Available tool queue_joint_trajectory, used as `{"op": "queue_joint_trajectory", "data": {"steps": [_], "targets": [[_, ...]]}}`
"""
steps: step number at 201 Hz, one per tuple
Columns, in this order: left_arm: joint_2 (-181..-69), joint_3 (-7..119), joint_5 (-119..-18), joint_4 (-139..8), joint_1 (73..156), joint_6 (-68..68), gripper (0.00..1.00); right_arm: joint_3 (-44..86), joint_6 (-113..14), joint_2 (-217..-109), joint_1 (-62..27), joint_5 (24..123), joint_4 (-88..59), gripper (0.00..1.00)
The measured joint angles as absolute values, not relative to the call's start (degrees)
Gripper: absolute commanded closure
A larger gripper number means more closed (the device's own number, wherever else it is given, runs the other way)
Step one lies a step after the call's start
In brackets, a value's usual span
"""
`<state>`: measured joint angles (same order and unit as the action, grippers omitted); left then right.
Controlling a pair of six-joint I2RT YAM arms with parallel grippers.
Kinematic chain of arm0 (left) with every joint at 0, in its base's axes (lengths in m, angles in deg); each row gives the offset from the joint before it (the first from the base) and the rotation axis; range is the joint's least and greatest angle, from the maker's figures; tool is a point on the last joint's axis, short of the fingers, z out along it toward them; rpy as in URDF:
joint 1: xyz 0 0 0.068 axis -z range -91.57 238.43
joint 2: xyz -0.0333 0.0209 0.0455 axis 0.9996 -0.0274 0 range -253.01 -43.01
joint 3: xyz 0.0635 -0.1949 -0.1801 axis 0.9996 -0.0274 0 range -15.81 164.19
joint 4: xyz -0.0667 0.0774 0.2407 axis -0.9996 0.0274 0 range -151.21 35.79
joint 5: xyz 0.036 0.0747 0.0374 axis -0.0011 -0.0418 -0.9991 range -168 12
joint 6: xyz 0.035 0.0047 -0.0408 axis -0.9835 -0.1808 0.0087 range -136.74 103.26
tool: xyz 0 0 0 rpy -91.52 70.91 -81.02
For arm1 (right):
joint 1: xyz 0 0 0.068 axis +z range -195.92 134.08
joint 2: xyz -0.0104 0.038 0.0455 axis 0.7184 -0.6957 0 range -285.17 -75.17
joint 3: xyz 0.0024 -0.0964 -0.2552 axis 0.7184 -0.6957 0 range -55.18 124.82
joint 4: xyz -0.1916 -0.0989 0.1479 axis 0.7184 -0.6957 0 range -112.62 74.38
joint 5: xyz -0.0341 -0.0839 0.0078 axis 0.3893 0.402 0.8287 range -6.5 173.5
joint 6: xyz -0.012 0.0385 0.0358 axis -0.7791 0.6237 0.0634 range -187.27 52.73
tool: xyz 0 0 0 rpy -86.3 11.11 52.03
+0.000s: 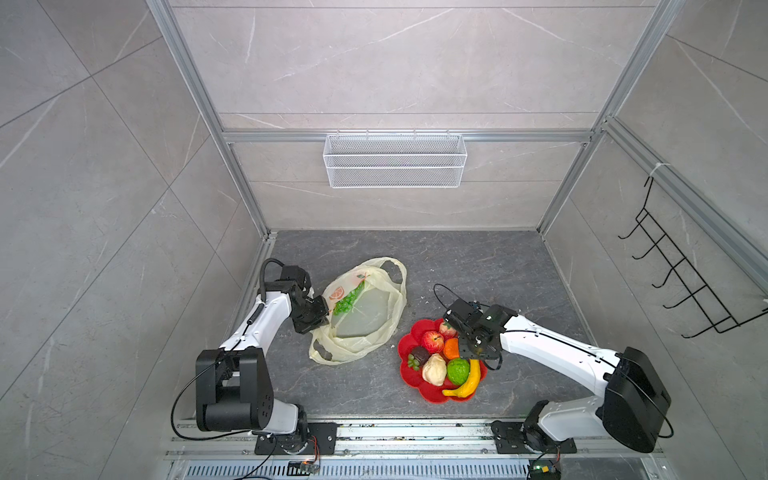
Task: Take the fake fruits out of the plastic bag
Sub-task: 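Lower the yellow banana into the red plate and open the right gripper, then move the right gripper back into the bag toward the green grapes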
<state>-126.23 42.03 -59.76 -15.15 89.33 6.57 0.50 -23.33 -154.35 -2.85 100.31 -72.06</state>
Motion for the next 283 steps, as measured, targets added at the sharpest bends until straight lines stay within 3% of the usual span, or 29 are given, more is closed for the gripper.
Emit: {"op": "queue_joint_trajectory", "data": {"steps": [79,176,283], "targets": [[-126.80,42.03,-59.91,-15.26,89.79,6.55,1.00,14.97,-27.07,-155.42,5.26,106.54,-65.88,0.46],[-126.71,42.03,-62.01,-15.30,87.21,7.03,1.00,37.76,-27.66,-185.62,15.60,93.91,-43.95,0.51],[-127.01,42.03,-64.94,-15.00,85.53,7.59,0.98,59.14,-16.79,-209.82,15.01,91.97,-41.13,0.52]]}}
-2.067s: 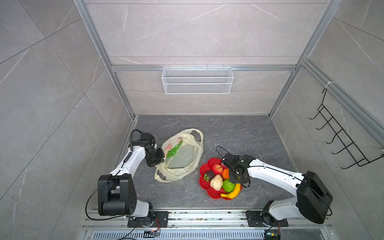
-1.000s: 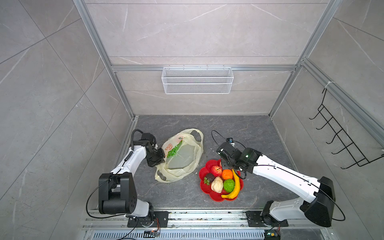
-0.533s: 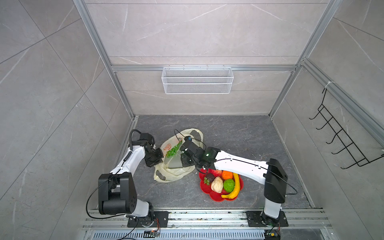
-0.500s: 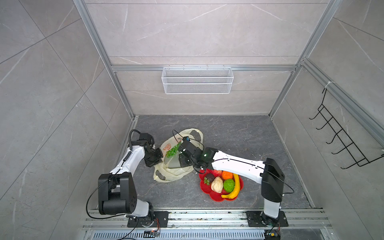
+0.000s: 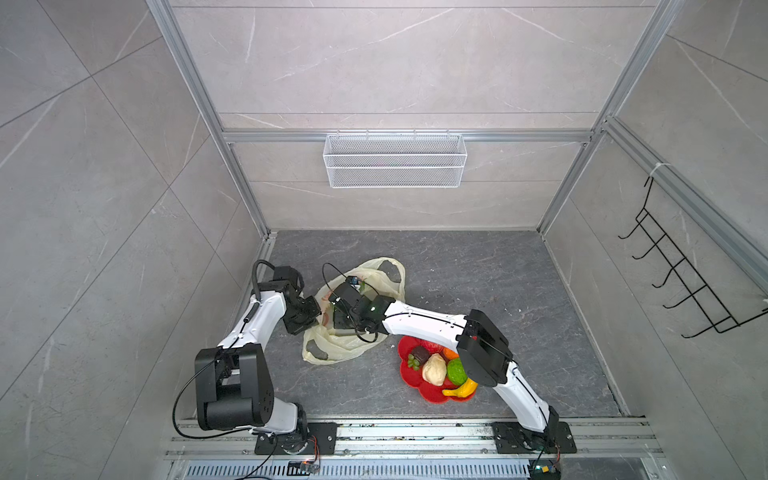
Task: Take the fake fruits out of the plastic bag
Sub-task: 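Move the right gripper back into the bag toward the green grapes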
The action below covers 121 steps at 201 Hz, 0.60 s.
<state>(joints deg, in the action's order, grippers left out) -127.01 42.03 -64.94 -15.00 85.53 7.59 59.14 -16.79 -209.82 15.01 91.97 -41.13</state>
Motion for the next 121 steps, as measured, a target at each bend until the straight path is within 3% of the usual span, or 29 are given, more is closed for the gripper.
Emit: {"op": "queue_joint_trajectory", "data": {"steps": [121], "targets": [[-130.03,42.03,-63.94,-14.93,85.49,7.57,0.98,75.58,-8.71,-224.07,11.64,88.18,-45.46,0.51]]}}
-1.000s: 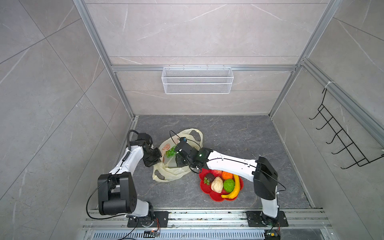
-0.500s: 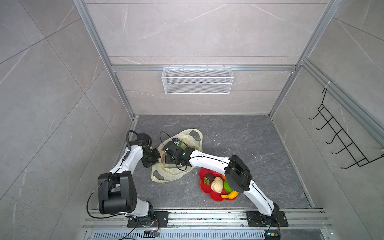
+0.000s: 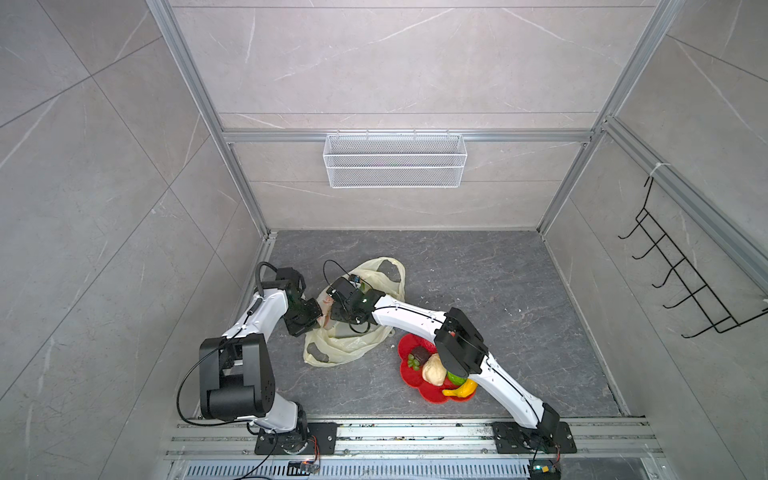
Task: Take the fake fruits out of the plastic bag
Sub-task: 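Move the right gripper back into the bag toward the green grapes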
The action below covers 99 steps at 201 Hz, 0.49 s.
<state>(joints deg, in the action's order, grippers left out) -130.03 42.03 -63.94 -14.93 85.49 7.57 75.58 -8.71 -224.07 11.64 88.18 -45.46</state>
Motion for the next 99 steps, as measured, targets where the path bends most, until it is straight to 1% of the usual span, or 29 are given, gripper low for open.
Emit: {"op": "queue_joint_trajectory", "data": {"steps": [29,74,86,99], "targets": [[-130.27,42.03,-63.67,-14.91,85.49,7.55,0.98,79.23,-8.42,-226.30,11.62,87.42,-46.03,0.50],[-130.38,42.03,-62.86,-14.93,85.51,7.55,0.98,80.95,-7.66,-226.69,11.44,86.87,-47.36,0.32],[-130.38,42.03,-62.84,-14.91,85.51,7.55,0.98,81.24,-7.64,-226.71,11.40,86.89,-47.78,0.29],[-130.38,42.03,-62.82,-14.93,85.51,7.55,0.97,81.59,-7.48,-226.71,11.36,86.94,-48.22,0.29]]}}
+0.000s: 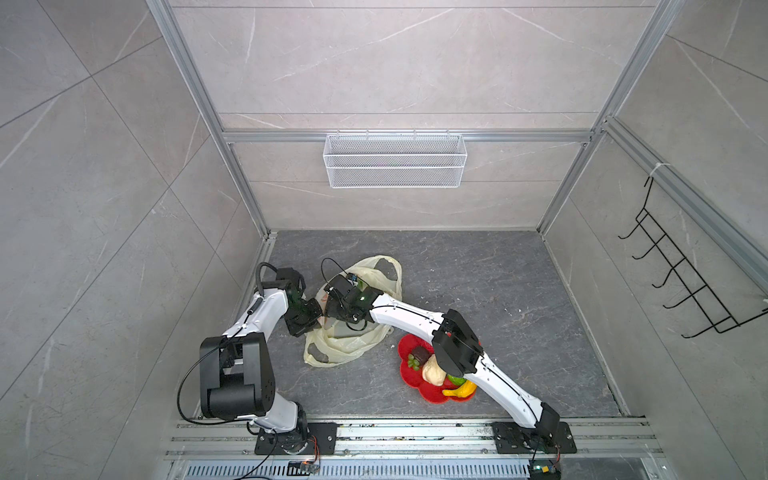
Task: Take the fake fruits out of the plastic bag
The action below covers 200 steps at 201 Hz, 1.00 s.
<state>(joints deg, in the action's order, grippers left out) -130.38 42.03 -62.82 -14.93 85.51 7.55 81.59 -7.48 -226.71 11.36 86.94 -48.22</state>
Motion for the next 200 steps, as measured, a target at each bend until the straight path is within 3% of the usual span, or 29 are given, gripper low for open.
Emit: {"op": "queue_joint_trajectory", "data": {"steps": [82,142,200], "targets": [[-129.88,42.03,-62.30,-15.43,85.88,7.55,0.97,96.60,-7.48,-234.34,10.66,87.20,-56.35,0.32],[-129.18,42.01,-61.12,-15.96,86.21,7.55,0.97,97.41,-8.97,-234.58,10.17,91.00,-60.85,0.54],[-129.33,42.01,-61.90,-15.67,86.86,7.55,0.97,86.85,-11.55,-228.92,9.98,94.87,-59.47,0.67]]}}
